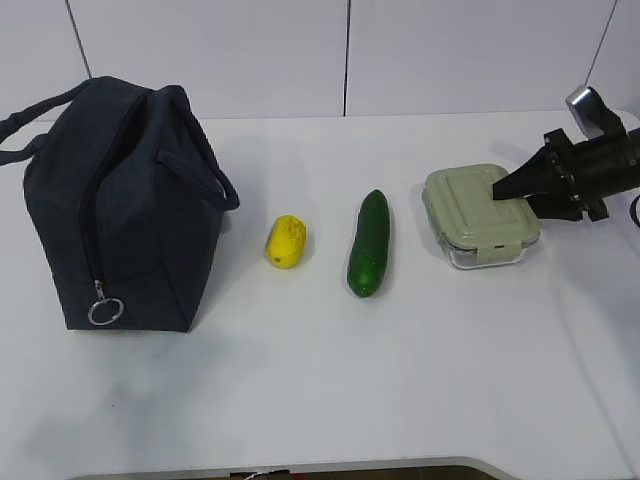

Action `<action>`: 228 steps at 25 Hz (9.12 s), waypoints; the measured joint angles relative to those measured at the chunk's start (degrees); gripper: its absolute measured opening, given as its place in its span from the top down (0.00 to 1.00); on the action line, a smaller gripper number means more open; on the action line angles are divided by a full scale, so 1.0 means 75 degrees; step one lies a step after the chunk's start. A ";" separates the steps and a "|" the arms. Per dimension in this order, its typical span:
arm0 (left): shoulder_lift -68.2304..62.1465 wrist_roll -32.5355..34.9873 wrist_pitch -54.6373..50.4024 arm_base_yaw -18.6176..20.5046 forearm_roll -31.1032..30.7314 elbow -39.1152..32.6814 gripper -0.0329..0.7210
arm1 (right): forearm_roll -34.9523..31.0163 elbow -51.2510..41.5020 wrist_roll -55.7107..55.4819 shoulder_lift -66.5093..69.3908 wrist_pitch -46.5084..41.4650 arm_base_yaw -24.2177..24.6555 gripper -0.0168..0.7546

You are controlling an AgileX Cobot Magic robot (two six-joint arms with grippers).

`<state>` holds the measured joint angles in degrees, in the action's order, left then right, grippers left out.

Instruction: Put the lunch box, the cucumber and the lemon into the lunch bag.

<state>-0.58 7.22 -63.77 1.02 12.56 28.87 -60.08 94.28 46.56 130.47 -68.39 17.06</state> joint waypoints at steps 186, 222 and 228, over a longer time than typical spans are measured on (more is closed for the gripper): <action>-1.3798 0.3140 0.0767 -0.0342 0.5422 0.7236 0.98 | -0.4844 0.1302 -0.0054 0.0761 0.2696 -0.5616 0.50; -1.4317 0.3251 0.0795 -0.0354 0.5548 0.7249 0.98 | -0.5093 0.1571 -0.0764 0.1294 0.2560 -0.5620 0.33; -1.4317 0.3251 0.0735 -0.0354 0.5548 0.7249 0.98 | -0.5177 0.1571 -0.0554 0.1294 0.2180 -0.5604 0.33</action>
<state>-107.96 31.60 -58.26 -1.64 54.17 83.23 -98.91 106.06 42.41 140.18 -52.04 -24.97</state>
